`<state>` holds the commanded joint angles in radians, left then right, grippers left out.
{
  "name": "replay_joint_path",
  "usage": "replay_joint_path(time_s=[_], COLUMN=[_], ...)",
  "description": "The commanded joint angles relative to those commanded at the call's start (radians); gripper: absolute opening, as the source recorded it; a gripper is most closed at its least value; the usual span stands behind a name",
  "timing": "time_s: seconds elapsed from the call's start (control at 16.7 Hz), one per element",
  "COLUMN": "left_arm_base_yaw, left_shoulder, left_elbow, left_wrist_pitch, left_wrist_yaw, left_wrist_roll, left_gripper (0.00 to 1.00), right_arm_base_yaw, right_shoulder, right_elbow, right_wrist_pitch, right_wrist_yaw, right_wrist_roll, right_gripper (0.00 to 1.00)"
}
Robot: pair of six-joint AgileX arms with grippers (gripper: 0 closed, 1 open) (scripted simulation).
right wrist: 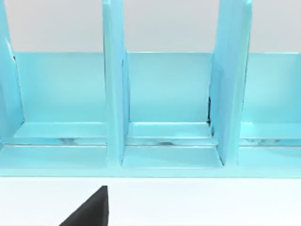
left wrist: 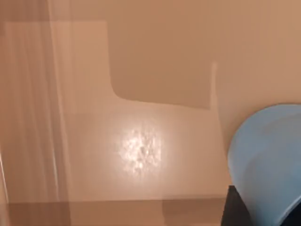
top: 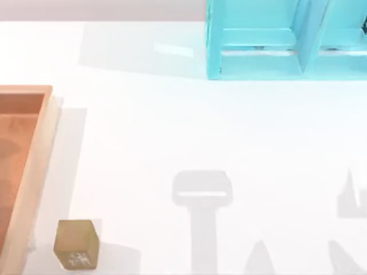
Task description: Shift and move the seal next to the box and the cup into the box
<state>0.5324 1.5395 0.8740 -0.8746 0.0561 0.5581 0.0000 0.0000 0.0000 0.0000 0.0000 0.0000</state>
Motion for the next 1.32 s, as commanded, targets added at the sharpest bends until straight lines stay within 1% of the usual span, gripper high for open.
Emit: replay_joint_path(time_s=[0.42, 0.48, 1.02, 1.14, 1.32], left_arm_base_yaw=[0.000, 0.000, -0.001, -0.014, 0.006], left_shoulder=[0.000, 0.000, -0.002, -0.023, -0.088], left_elbow=[0.000, 0.000, 0.002, 0.026, 0.137], left_wrist_pitch=[0.000, 0.000, -0.002, -0.037, -0.147], left_wrist_yaw=[0.000, 0.000, -0.002, -0.024, -0.094], left_wrist_roll=[0.000, 0.000, 0.002, 0.019, 0.024], left_gripper=[0.98, 1.00, 1.00, 1.00, 1.00], right_arm_base_yaw=[0.000, 0.000, 0.000, 0.000, 0.000], right_shoulder=[0.000, 0.000, 0.000, 0.000, 0.000], right_elbow=[0.000, 0.000, 0.000, 0.000, 0.000], right_wrist_pitch=[0.000, 0.000, 0.000, 0.000, 0.000], right_wrist_yaw=[0.000, 0.000, 0.000, 0.000, 0.000], right_wrist_roll=[0.000, 0.000, 0.000, 0.000, 0.000], right_gripper=[1.00, 1.00, 1.00, 1.00, 1.00])
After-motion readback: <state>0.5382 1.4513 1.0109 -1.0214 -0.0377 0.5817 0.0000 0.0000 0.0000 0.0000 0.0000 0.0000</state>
